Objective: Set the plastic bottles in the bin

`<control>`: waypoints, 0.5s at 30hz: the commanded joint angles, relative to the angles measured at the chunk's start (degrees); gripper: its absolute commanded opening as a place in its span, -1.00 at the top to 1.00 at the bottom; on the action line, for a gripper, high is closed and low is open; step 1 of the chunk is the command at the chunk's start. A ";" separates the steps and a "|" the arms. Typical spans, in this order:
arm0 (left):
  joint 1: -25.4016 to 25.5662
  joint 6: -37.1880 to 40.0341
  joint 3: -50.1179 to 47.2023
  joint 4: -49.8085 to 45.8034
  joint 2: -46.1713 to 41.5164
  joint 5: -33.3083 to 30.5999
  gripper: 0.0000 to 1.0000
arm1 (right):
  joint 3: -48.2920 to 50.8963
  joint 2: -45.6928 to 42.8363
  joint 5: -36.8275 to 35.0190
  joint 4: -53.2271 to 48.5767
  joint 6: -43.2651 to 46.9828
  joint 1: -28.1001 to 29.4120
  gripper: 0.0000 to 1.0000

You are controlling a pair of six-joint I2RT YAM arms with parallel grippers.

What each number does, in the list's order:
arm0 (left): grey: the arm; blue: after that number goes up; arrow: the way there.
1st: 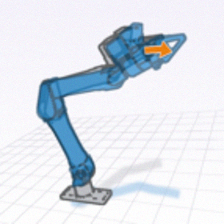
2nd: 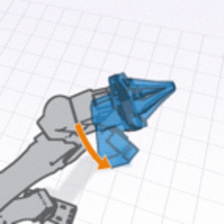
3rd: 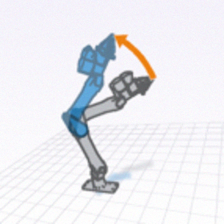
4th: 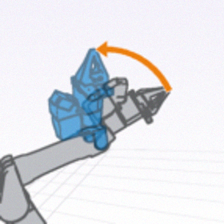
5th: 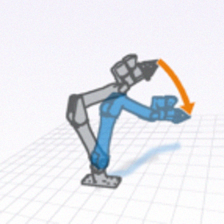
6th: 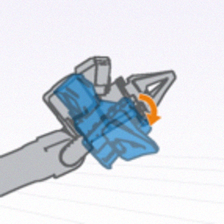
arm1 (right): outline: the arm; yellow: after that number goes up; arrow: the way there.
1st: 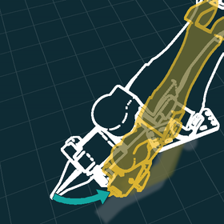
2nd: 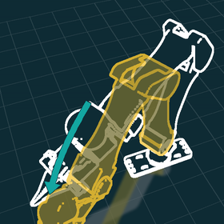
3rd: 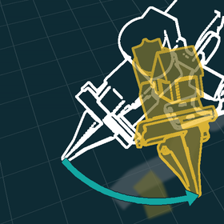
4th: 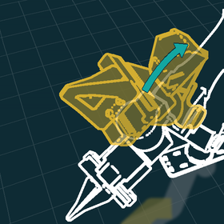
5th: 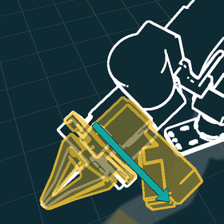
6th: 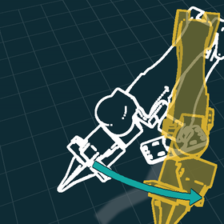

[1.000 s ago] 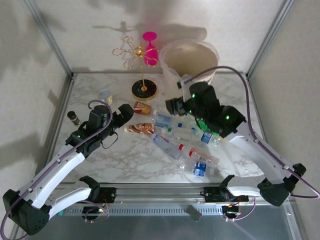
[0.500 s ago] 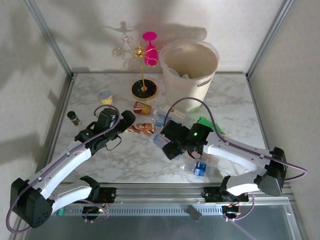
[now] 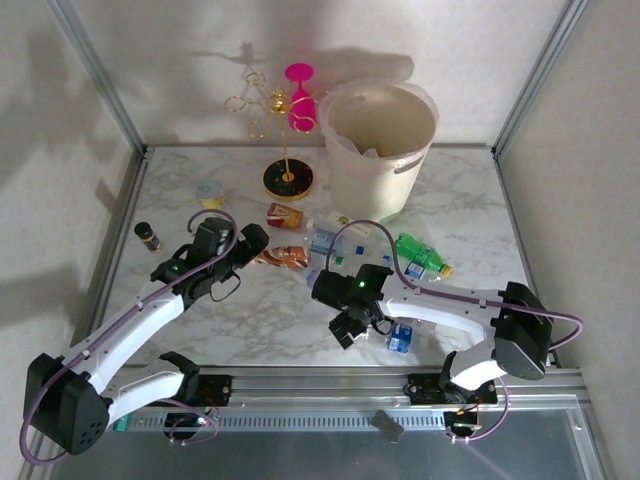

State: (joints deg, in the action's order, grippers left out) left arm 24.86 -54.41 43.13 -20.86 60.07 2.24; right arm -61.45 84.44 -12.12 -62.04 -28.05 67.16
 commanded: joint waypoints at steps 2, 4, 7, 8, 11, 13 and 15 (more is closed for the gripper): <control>-0.84 1.39 -1.58 2.24 0.56 2.40 -0.99 | 1.76 3.74 -4.56 -3.75 -5.90 3.37 -0.98; -0.96 1.40 -1.76 3.12 1.16 3.16 -0.99 | 1.53 6.46 -6.65 -4.70 -7.44 5.26 -0.98; -1.23 1.58 -2.07 3.85 2.06 4.28 -0.99 | 1.08 9.24 -9.39 -6.20 -9.34 5.82 -0.98; -1.30 1.57 -2.09 4.00 2.27 4.67 -0.99 | 1.11 9.67 -9.84 -6.46 -9.46 5.88 -0.98; -1.51 1.93 -1.94 4.09 2.39 5.19 -0.99 | 1.61 11.00 -10.41 -6.25 -9.56 6.19 -0.98; -1.74 2.27 -1.74 3.93 2.42 5.31 -0.99 | 2.16 12.21 -10.86 -6.14 -9.74 6.37 -0.98; -1.93 2.41 -1.65 3.94 2.42 5.49 -0.99 | 2.20 13.62 -11.53 -5.88 -10.10 6.93 -0.98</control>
State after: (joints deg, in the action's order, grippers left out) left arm 23.64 -53.36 41.50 -17.80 62.08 6.70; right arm -60.18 96.03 -20.84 -65.84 -35.99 72.82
